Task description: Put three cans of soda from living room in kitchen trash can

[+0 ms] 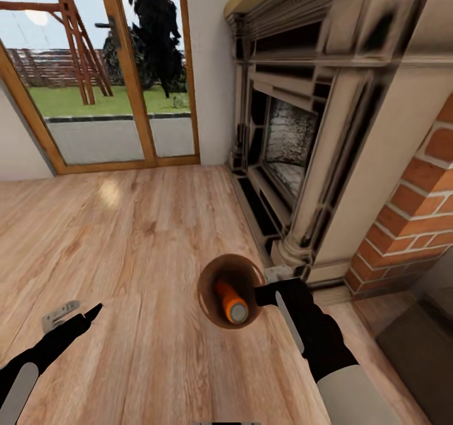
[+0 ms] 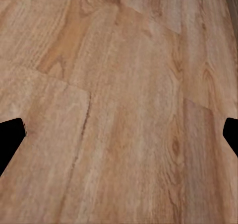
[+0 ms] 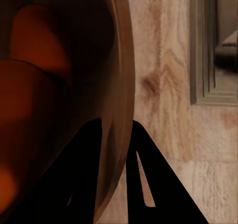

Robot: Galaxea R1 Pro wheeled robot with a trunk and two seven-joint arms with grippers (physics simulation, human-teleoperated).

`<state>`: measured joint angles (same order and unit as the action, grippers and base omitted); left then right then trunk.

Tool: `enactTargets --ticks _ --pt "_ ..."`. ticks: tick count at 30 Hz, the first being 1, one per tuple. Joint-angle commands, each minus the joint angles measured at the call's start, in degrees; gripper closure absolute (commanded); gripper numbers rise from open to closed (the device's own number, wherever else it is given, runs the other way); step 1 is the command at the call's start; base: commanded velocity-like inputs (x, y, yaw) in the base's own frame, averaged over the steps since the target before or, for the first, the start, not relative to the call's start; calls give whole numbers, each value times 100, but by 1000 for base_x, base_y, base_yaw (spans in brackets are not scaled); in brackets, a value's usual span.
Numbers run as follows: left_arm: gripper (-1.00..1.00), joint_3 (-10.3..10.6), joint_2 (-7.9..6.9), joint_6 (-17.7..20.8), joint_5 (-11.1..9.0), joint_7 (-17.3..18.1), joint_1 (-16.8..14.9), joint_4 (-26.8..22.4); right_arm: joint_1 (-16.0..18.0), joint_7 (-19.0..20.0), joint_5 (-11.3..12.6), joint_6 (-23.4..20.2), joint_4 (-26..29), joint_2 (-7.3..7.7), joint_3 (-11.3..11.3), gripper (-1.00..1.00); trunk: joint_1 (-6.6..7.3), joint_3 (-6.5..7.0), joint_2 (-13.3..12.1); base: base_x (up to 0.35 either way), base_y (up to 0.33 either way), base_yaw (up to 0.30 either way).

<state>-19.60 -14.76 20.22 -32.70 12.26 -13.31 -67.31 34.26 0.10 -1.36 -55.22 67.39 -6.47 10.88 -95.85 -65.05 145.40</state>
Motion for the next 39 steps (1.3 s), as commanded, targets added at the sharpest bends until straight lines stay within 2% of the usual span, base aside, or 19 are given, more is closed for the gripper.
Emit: enactTargets --ticks 1,11,39 --pt "-100 0 0 0 0 2 2 0 2 15 29 2 3 -4 8 100 1 1 0 274 0 257" --pt "-100 11 8 -3 1 -15 4 29 2 -17 29 9 -29 -12 169 100 1 1 0 278 0 257" --pt "-100 17 8 -9 1 -22 4 28 1 -21 30 11 -42 -19 270 100 1 1 0 288 0 257"
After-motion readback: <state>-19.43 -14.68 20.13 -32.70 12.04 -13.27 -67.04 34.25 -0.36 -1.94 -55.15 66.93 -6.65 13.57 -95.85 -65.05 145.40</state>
